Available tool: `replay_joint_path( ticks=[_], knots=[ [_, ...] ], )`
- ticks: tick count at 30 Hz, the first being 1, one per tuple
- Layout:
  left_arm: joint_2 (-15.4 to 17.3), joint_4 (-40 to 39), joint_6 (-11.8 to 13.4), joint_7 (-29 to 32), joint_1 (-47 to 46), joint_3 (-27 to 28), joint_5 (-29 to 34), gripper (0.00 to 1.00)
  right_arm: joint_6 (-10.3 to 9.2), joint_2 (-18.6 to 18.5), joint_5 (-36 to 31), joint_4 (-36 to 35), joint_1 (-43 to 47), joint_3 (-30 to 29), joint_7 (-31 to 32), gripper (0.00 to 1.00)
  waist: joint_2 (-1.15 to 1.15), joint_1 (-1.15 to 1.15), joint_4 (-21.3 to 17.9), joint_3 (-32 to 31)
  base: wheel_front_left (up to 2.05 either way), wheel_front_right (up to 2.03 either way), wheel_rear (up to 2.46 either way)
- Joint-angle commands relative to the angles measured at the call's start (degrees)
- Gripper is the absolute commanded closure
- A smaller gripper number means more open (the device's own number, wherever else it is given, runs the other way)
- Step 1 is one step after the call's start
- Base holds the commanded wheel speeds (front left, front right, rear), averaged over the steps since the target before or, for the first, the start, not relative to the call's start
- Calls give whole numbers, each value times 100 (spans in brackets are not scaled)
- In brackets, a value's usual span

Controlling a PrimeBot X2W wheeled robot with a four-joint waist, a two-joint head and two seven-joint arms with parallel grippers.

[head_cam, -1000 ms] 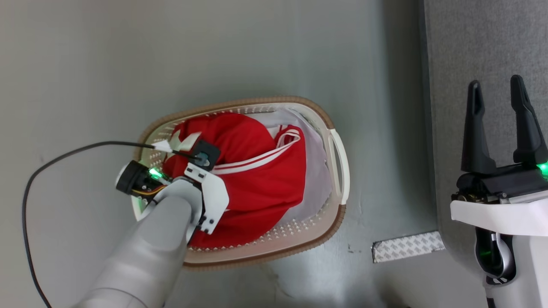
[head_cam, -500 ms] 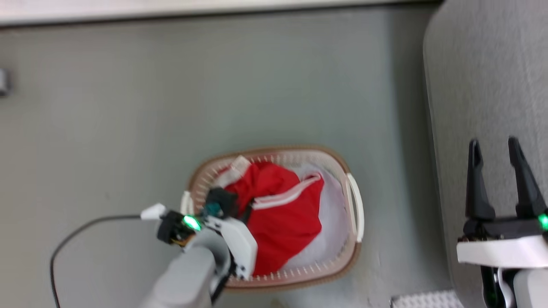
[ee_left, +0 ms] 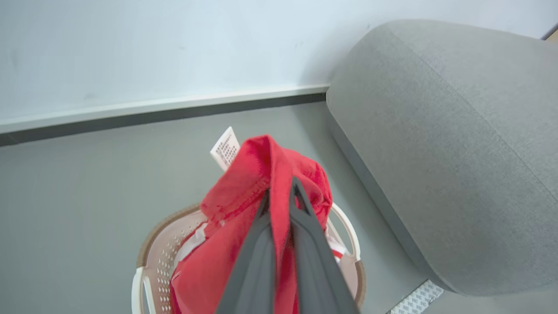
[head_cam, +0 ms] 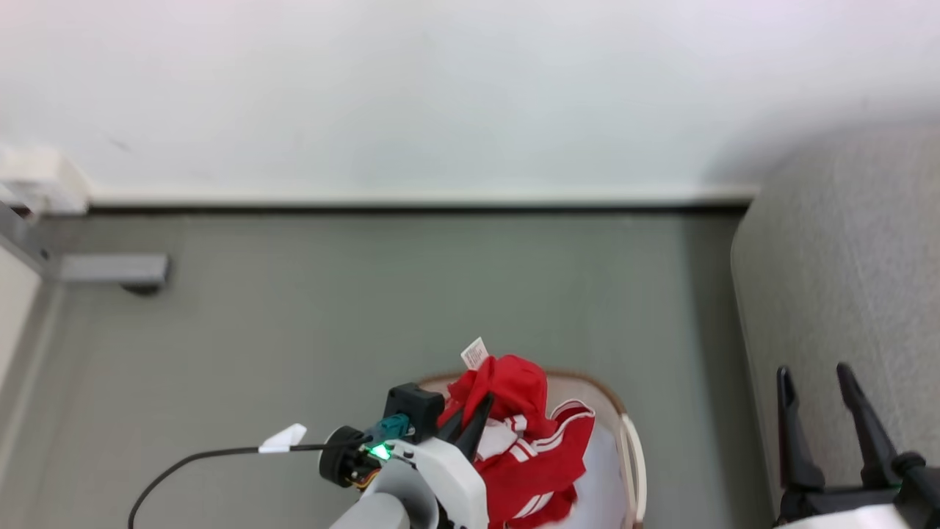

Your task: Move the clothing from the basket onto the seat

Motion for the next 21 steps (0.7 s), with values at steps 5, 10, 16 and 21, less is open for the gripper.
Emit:
replay_joint_path(
  ticks=[5,10,16,21],
  knots=[
    [280,-856,128,314,404,35,-168,100,-14,-16,-114,49,345,56,3,0,0,2,154,-986,0,0,0],
    [544,-1558,326,599,636,100,-244,100,-14,-16,-121,84,561,101,2,0,0,2,138,-1350,0,0,0],
    [823,-2238,530,855,751,216,-267,100,-14,-15,-87,74,689,174,2,0,0,2,85,-1609,0,0,0],
    [943,-2555,613,994,814,257,-306,100,-14,-16,-87,52,753,250,2,0,0,2,40,-1751,0,0,0]
  ],
)
